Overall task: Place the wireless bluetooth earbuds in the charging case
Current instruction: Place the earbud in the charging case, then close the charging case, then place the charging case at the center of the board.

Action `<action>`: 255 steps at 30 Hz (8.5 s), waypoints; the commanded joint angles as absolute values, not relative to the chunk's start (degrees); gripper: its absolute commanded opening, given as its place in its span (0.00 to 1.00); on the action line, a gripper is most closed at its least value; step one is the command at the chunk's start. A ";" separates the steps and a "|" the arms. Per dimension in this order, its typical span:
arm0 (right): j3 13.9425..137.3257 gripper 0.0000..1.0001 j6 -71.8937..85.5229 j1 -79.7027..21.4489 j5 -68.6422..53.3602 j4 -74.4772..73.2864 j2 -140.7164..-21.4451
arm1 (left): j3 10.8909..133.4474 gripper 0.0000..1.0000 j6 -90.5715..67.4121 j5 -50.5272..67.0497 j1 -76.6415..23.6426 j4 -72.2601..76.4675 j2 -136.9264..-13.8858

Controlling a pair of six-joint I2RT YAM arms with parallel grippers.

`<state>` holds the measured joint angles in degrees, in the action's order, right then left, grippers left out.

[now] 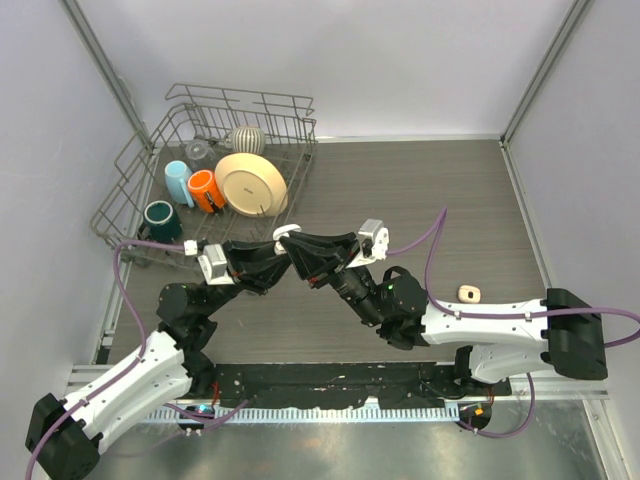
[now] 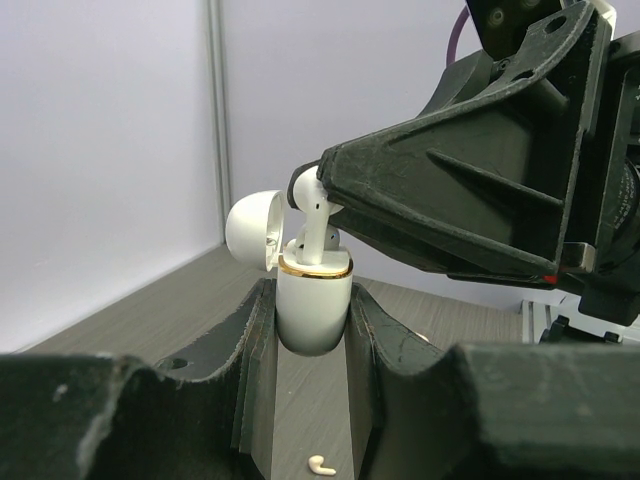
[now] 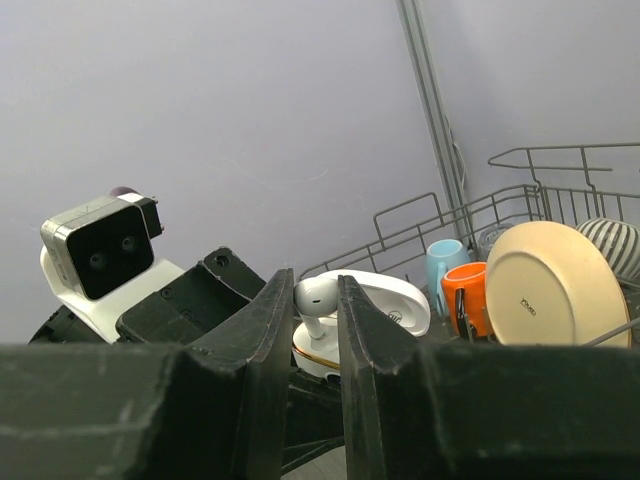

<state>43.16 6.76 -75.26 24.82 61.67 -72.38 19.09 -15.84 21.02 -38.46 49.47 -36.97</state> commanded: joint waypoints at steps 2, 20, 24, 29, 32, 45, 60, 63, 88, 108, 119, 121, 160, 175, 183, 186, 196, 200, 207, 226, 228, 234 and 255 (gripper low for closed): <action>43.42 0.01 6.77 -75.85 25.23 59.06 -71.10 | 19.78 0.00 -14.50 19.42 -38.41 55.81 -35.77; 47.46 0.02 7.47 -77.34 32.70 46.59 -69.87 | 19.25 0.00 -13.89 18.37 -38.41 55.81 -34.37; 47.64 0.07 8.44 -77.26 31.91 46.06 -69.61 | 19.42 0.00 -13.97 18.98 -38.41 55.81 -34.89; 48.25 0.16 8.87 -77.26 32.51 44.47 -69.52 | 19.42 0.00 -14.06 19.16 -38.41 55.81 -34.89; 48.43 0.19 9.32 -77.26 32.52 43.95 -69.08 | 19.51 0.00 -14.06 19.16 -38.32 55.81 -34.80; 49.39 0.33 11.51 -77.26 32.17 42.01 -68.56 | 19.42 0.00 -14.41 19.60 -38.41 55.81 -34.80; 49.22 0.45 12.04 -77.26 31.82 43.07 -67.94 | 18.81 0.00 -14.59 19.60 -38.41 55.63 -34.28; 48.52 0.51 12.48 -77.26 30.59 44.64 -66.98 | 18.63 0.00 -14.59 19.42 -38.41 55.20 -33.93; 45.79 0.73 16.26 -77.17 35.67 45.72 -59.86 | 18.46 0.00 -14.59 19.69 -38.41 53.09 -32.70; 76.64 0.86 30.58 -61.61 26.00 -15.73 -65.48 | 19.78 0.00 -14.94 23.20 -38.41 50.98 -33.57; 85.95 0.89 34.19 -57.66 22.51 -25.49 -73.91 | 19.86 0.00 -15.21 24.69 -38.41 49.40 -32.61; 86.22 0.89 34.89 -57.57 21.10 -25.14 -74.62 | 20.13 0.00 -15.38 25.31 -38.41 49.04 -32.61; 67.60 0.89 42.00 -56.78 30.08 -20.82 -63.82 | 26.88 0.00 -18.10 24.25 -38.41 32.66 -36.29; 59.59 0.89 53.00 -49.04 40.78 -29.26 -51.42 | 51.49 0.00 -31.81 22.67 -38.58 -10.34 -61.66; 58.27 0.89 53.00 -48.34 41.13 -29.62 -49.05 | 53.53 0.00 -36.20 20.14 -42.01 -10.55 -72.42; 57.83 0.89 53.00 -48.16 41.13 -29.71 -48.78 | 53.43 0.00 -37.70 17.67 -42.36 -10.28 -75.84; 57.22 0.89 52.47 -47.90 40.78 -29.71 -48.87 | 53.70 0.00 -43.06 12.92 -46.31 -12.31 -86.04; 57.22 0.89 51.86 -47.64 40.25 -29.71 -49.22 | 53.26 0.00 -43.50 12.74 -47.46 -10.55 -88.85; 57.22 0.89 51.50 -47.29 40.08 -29.71 -49.48 | 54.14 0.05 -44.64 14.59 -48.25 -8.44 -95.71; 56.43 0.89 51.06 -46.49 39.20 -29.71 -49.13 | 54.14 0.24 -44.74 16.17 -48.25 -7.11 -98.97; 56.43 0.89 51.07 -46.41 39.11 -29.88 -49.13 | 54.49 0.26 -43.77 15.30 -48.16 -8.61 -98.53; 56.60 0.89 50.98 -46.32 38.41 -30.06 -49.13 | 54.40 0.34 -42.46 14.24 -48.25 -9.49 -96.77; 57.65 0.89 50.71 -44.65 37.18 -33.04 -49.83 | 58.27 0.54 -39.38 9.85 -48.34 -16.17 -93.08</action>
<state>56.18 50.96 -45.98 36.75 -31.99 -49.50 54.54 -41.23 11.35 -47.99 -13.76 -96.25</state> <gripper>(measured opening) 0.888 0.544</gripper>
